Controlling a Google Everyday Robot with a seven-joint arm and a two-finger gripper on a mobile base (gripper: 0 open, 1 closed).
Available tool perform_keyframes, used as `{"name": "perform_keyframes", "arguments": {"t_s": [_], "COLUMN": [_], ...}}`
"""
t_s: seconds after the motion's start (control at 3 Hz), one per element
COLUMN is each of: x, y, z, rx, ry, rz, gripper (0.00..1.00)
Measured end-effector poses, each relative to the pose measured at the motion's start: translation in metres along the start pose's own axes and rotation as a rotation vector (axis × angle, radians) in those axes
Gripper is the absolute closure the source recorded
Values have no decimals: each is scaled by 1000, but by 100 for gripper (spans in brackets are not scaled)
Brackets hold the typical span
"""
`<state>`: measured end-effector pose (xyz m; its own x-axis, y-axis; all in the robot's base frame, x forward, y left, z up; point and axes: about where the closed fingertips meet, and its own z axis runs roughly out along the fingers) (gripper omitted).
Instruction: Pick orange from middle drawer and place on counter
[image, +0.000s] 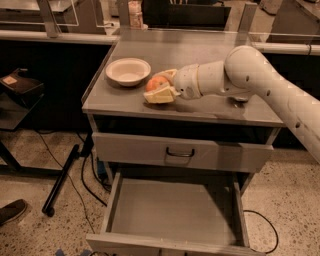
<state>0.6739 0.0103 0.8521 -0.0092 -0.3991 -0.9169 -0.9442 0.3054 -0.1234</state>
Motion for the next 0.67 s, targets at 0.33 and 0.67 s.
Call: {"name": "perform_keyframes", "arguments": {"t_s": [0.33,0.67], "x": [0,0], "y": [0,0], "z": [0,0], "rx": [0,0], "ry": [0,0], "rz": [0,0], "gripper": [27,4]}}
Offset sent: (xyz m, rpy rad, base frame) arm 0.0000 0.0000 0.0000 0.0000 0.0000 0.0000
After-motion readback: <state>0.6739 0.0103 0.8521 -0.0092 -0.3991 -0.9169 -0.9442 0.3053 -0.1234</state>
